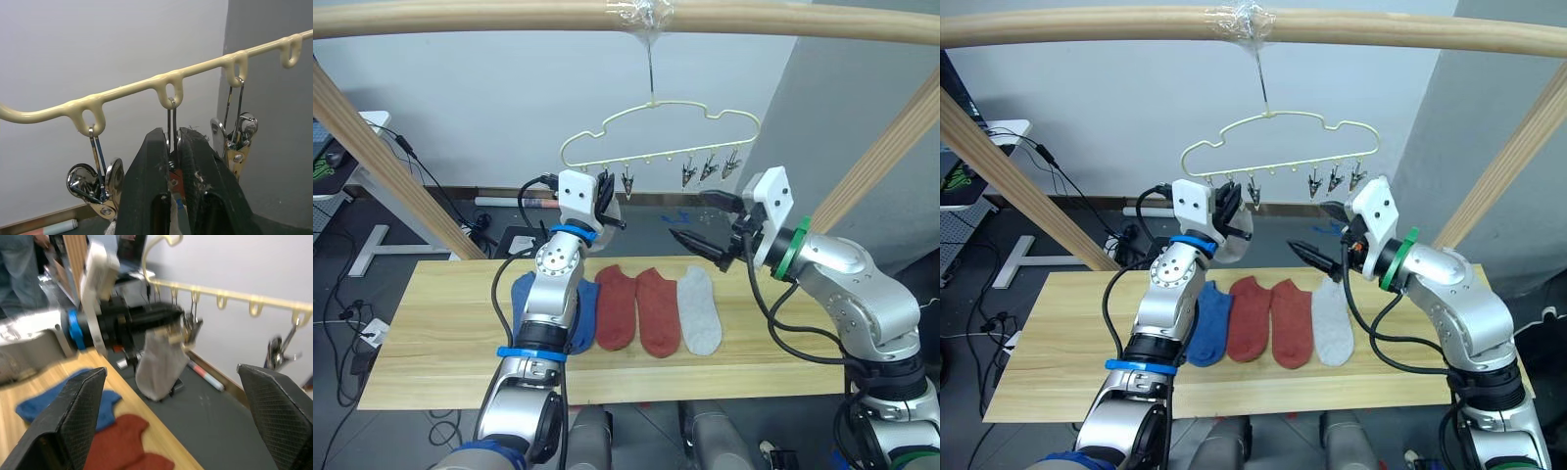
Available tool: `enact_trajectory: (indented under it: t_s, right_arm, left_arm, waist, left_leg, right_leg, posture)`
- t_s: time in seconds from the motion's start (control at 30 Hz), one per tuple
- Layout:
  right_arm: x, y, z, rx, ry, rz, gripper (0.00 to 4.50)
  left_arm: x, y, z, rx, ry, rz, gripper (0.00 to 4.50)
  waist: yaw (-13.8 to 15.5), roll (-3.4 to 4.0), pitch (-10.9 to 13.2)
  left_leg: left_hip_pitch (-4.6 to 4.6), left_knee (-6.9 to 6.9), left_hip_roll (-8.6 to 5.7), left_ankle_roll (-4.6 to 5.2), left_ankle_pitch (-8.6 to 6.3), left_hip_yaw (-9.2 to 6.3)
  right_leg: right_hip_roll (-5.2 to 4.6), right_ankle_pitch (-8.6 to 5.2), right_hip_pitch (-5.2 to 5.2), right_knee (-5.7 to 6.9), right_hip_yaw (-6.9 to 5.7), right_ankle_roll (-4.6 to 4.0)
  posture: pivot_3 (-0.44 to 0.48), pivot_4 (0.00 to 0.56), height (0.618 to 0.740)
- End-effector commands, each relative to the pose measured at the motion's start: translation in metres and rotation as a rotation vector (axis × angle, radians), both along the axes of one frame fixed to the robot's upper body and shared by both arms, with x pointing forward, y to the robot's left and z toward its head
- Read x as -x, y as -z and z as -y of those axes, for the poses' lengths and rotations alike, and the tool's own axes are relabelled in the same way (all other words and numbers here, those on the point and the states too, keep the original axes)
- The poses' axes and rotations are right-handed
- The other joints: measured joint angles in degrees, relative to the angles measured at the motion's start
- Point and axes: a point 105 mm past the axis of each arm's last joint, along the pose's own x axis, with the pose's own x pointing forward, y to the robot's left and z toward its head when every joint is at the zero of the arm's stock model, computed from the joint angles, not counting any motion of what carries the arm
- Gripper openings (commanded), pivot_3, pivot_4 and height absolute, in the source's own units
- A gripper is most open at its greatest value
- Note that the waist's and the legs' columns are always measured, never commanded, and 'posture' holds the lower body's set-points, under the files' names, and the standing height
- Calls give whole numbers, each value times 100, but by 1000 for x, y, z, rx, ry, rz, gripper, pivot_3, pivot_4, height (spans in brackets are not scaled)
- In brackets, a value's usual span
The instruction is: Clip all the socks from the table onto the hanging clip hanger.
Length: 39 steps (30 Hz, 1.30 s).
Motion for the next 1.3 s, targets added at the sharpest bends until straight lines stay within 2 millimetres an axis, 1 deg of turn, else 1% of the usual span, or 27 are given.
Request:
enact_trajectory:
  t_s: [0.03,0.1,0.13,0.23,0.27,0.3,0.37,0.47,0.57,0.7,0.8,0.87,1.03,1.13,1.17,1.23,1.27,1.3]
  right_arm:
    - [-10,55,12,142,94,-90,4500]
    - [-16,86,17,171,126,-156,4500]
    - [-18,97,19,176,136,-182,4500]
    - [-21,119,23,222,153,-202,4500]
    - [-23,129,25,237,159,-221,4500]
    - [-25,143,26,244,173,-260,4500]
    - [-29,162,26,250,189,-312,4500]
    - [-33,179,23,233,207,-378,4500]
    - [-37,196,27,284,227,-385,4500]
    - [-37,208,33,309,235,-405,4500]
    - [-30,215,40,317,223,-439,3925]
    - [-28,216,43,322,220,-440,3186]
    - [-16,217,61,333,210,-452,1405]
    - [-12,211,66,337,183,-406,310]
    - [-11,206,67,351,164,-371,23]
    - [-8,190,66,401,98,-264,23]
    - [-7,179,63,431,53,-185,23]
    - [-5,171,60,450,24,-135,23]
  left_arm:
    - [5,-16,-3,21,62,-5,64]
    - [7,-16,-7,39,92,-57,64]
    - [8,-16,-9,42,104,-72,64]
    - [12,-17,-12,74,129,-116,64]
    - [13,-17,-13,73,134,-129,64]
    - [15,-18,-15,59,140,-134,64]
    - [18,-19,-16,42,140,-137,64]
    - [20,-17,-17,48,131,-145,64]
    - [23,-16,-14,50,136,-149,64]
    - [25,-16,-13,48,140,-154,64]
    - [25,-15,-17,44,138,-161,64]
    - [25,-14,-18,42,138,-164,64]
    - [28,-12,-16,50,178,-190,64]
    - [28,-15,-18,61,181,-184,64]
    - [28,-14,-18,75,186,-195,64]
    - [28,-12,-19,142,209,-249,64]
    - [28,-11,-21,176,221,-279,64]
    - [29,-10,-22,198,229,-298,64]
  waist:
    - [-5,-1,0]
    - [-6,-1,-1]
    - [-13,-1,0]
    - [-35,0,0]
    - [-38,0,0]
    - [-49,-2,-1]
    - [-63,-2,-1]
    - [-59,-1,-1]
    - [-60,-2,-1]
    - [-30,-3,-3]
    - [-25,-5,-5]
    - [-24,-4,-7]
    - [6,-6,-13]
    - [11,-6,-14]
    - [11,-6,-14]
    - [10,-6,-13]
    - [9,-6,-13]
    - [5,-6,-13]
  left_leg:
    - [2,0,0,0,0,0]
    - [2,0,0,0,0,1]
    - [3,0,0,0,0,2]
    - [5,1,1,0,0,2]
    - [5,1,1,0,0,2]
    - [5,1,1,0,0,2]
    - [10,1,1,-1,0,2]
    - [12,0,2,-1,1,0]
    - [13,1,1,-1,1,4]
    - [27,2,1,-2,1,1]
    - [33,2,1,-2,1,2]
    - [36,2,1,-2,1,2]
    - [35,2,1,-2,1,2]
    - [36,2,1,-2,1,2]
    - [36,2,1,-2,1,2]
    - [37,3,1,-2,1,2]
    - [35,3,1,-2,1,3]
    - [34,4,1,-2,1,4]
  right_leg:
    - [0,-1,2,0,-1,1]
    - [0,-1,1,0,1,1]
    - [0,-1,1,2,2,1]
    - [1,-1,1,5,2,2]
    - [1,-1,1,5,2,2]
    - [1,-1,1,5,2,2]
    - [1,-2,5,5,3,3]
    - [2,0,6,5,2,-1]
    - [1,2,8,3,5,-3]
    - [2,0,24,4,2,3]
    - [2,-1,30,4,4,7]
    - [2,-3,31,5,4,9]
    - [2,-2,31,4,4,8]
    - [1,-4,33,3,4,12]
    - [1,-10,33,4,4,22]
    - [1,-11,33,5,4,24]
    - [1,-11,32,5,5,25]
    - [1,-11,31,5,6,25]
  posture:
    - [-5,225,740]
    - [-5,225,740]
    - [-5,225,740]
    - [8,226,740]
    - [8,226,740]
    - [34,224,740]
    - [41,224,740]
    - [45,223,740]
    - [51,220,740]
    - [56,218,740]
    - [60,217,740]
    - [60,217,740]
    - [57,215,740]
    - [57,215,740]
    - [57,215,740]
    - [45,219,740]
    - [45,219,740]
    - [41,223,740]
